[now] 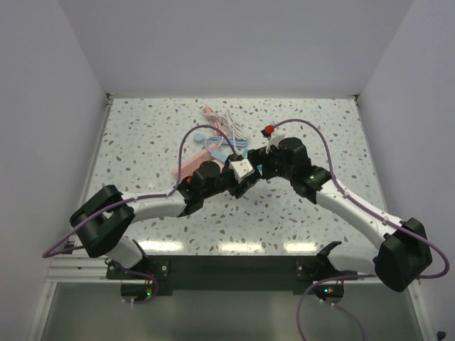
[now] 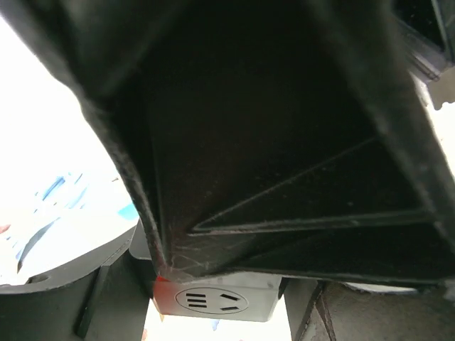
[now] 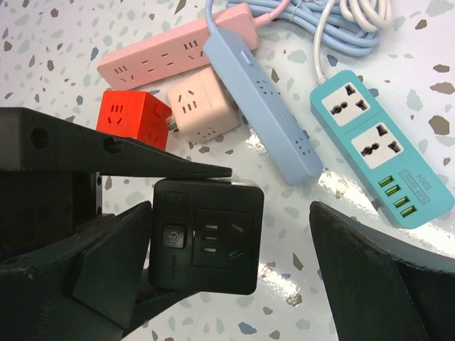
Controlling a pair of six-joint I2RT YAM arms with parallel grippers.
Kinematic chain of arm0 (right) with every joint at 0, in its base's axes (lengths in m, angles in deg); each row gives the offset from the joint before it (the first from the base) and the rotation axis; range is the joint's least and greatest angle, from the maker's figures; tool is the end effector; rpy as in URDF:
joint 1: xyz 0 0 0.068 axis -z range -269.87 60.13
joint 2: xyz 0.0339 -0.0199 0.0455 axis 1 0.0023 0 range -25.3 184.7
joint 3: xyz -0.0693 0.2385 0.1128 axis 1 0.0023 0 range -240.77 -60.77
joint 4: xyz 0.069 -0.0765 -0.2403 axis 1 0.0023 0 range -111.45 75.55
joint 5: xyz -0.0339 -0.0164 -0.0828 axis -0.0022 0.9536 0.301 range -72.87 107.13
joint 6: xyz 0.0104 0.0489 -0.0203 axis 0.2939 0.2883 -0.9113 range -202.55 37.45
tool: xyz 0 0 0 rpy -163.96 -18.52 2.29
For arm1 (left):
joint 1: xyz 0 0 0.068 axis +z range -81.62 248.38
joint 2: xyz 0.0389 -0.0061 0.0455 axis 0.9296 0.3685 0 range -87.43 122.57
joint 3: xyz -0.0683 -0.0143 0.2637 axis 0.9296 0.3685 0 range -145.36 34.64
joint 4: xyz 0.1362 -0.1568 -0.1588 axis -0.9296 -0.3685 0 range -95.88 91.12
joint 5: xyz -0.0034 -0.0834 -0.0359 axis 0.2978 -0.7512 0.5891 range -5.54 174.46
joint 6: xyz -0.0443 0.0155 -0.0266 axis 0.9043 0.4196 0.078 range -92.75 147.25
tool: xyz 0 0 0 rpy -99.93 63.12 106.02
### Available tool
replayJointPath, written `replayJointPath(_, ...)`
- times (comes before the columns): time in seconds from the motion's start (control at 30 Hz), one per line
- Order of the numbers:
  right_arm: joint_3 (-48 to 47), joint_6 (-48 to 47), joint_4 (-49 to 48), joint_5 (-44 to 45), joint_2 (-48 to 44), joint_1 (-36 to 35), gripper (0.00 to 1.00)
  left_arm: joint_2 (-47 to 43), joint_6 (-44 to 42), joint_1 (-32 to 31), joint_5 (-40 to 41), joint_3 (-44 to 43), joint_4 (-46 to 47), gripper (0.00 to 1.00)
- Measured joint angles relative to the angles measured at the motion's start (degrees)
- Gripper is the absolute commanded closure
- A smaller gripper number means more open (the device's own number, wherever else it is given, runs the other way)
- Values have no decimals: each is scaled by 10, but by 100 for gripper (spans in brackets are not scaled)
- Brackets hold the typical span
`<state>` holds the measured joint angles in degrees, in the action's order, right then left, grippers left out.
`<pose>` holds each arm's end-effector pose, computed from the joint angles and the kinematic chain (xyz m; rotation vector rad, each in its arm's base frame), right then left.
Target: Insert the plug
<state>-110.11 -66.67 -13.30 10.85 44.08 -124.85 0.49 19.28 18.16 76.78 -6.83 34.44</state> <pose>0.2224 0.1604 0.2813 -0.4215 2.0840 0.6516 0.2069 -0.2559 0.2163 0.9815 1.5623 -0.6423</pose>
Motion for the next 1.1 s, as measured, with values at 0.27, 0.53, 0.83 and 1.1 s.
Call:
replayJointPath(0.27, -12, 2, -17, -8, 35, 2, 6, 1, 4, 8, 14, 0, -14, 100)
replayJointPath(0.53, -9, 6, -40, -25, 46, 6, 6, 4, 3, 11, 23, 0, -12, 100)
replayJointPath(0.83, 16, 37, -105, -57, 73, 6, 6, 2, -2, 3, 24, 24, 16, 100)
replayJointPath(1.1, 21, 56, -121, -72, 89, -21, 7, -2, -5, -11, 48, 25, 33, 100)
